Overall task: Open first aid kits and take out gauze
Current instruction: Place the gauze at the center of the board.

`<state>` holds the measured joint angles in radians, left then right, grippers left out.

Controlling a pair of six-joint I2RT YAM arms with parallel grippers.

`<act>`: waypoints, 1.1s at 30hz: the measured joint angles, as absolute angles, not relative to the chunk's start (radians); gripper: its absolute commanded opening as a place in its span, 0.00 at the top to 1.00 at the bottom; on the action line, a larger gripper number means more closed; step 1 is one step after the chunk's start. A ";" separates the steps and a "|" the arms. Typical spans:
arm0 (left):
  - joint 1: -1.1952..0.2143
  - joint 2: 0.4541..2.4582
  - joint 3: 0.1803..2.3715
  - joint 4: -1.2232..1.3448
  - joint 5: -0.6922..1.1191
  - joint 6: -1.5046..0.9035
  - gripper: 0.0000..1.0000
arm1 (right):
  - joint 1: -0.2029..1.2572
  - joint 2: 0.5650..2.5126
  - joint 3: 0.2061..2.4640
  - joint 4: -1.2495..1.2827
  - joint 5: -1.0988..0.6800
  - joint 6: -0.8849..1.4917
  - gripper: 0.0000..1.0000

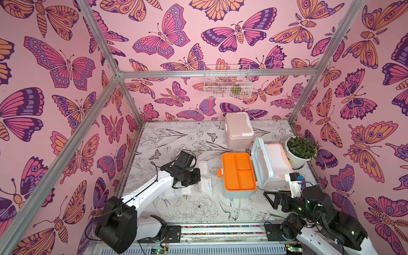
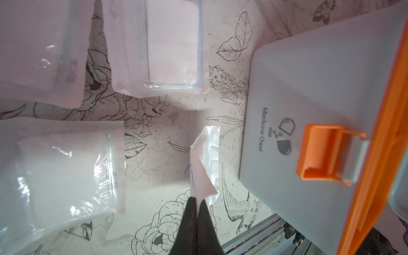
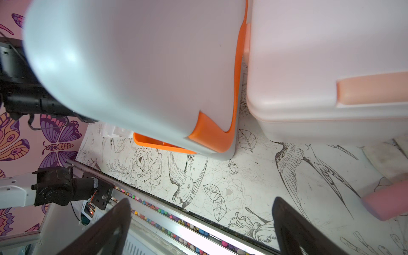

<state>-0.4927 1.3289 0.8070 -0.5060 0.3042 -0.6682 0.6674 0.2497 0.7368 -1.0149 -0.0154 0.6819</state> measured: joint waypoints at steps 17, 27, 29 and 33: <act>-0.482 1.452 0.805 -0.470 0.284 -0.604 1.00 | 0.667 0.250 0.736 -1.015 -0.016 0.682 0.01; -0.478 1.451 0.794 -0.475 0.235 -0.591 1.00 | 0.667 0.250 0.736 -1.015 -0.015 0.682 0.01; -0.478 1.447 0.790 -0.476 0.227 -0.591 0.96 | 0.667 0.250 0.737 -1.015 -0.016 0.682 0.01; -0.478 1.419 0.781 -0.480 0.216 -0.592 0.84 | 0.667 0.250 0.736 -1.015 -0.015 0.682 0.01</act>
